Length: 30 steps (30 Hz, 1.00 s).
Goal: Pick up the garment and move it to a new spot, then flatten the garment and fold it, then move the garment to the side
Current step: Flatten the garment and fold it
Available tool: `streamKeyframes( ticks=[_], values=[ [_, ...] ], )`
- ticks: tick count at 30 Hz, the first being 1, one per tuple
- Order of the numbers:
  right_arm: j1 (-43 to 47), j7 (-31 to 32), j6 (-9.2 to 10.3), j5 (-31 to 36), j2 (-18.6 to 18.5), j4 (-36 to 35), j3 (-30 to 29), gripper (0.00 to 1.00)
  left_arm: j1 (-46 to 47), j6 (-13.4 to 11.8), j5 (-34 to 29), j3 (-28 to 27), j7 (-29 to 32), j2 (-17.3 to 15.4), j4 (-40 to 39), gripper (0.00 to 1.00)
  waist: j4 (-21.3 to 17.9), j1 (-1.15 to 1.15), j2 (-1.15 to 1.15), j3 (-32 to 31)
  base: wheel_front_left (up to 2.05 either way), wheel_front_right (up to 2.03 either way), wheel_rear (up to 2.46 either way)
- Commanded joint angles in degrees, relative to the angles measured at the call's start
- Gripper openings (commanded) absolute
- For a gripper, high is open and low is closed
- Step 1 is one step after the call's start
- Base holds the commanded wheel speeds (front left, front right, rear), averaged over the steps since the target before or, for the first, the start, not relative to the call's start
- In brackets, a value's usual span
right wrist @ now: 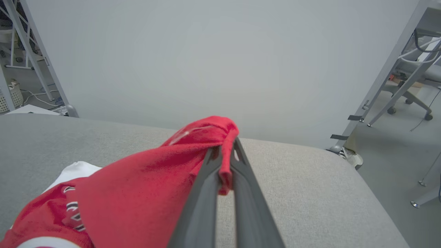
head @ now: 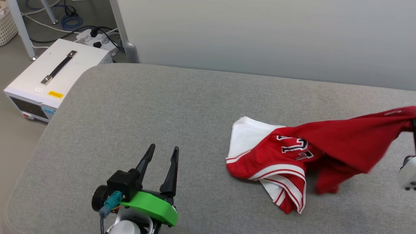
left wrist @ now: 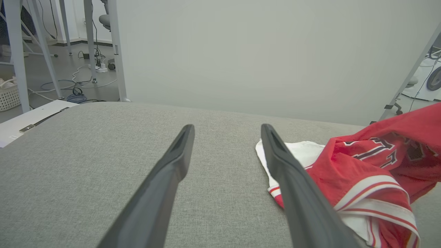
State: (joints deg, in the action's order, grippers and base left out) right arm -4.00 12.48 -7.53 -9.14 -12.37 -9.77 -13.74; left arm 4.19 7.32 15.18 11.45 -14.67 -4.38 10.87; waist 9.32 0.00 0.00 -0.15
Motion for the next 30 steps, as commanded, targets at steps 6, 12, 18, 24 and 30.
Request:
streamKeyframes(
  ticks=[6,12,18,24,30],
  values=[
    [-9.7,7.9,0.04,0.2,-9.4,-4.8,3.1,0.00,-0.4,0.2,0.4,0.8,-0.3,0.6,-0.5,1.00,2.6,0.00,0.00,-0.3,0.00,0.00,0.00],
    [-20.9,11.8,0.04,-0.6,-18.4,3.1,11.2,0.00,1.1,0.2,0.9,1.1,-0.3,0.9,-0.8,1.00,5.8,0.00,0.00,3.7,0.00,0.00,0.00],
    [-32.2,13.2,0.04,-0.4,-22.9,16.4,19.1,0.00,3.0,0.2,1.6,1.5,-0.3,1.3,-0.8,1.00,8.9,0.00,0.00,8.2,0.00,0.00,0.00],
    [-36.9,13.8,0.04,3.8,-23.7,31.8,22.2,0.00,4.3,0.2,2.1,2.4,-0.3,1.4,-0.7,1.00,11.3,0.00,0.00,11.2,0.00,0.00,0.00],
    [-37.1,11.0,0.04,5.4,-21.2,43.0,22.5,0.50,5.1,0.2,2.4,2.6,-0.3,1.5,-0.7,1.00,12.1,0.00,0.00,12.6,0.00,0.00,0.00]
  ],
)
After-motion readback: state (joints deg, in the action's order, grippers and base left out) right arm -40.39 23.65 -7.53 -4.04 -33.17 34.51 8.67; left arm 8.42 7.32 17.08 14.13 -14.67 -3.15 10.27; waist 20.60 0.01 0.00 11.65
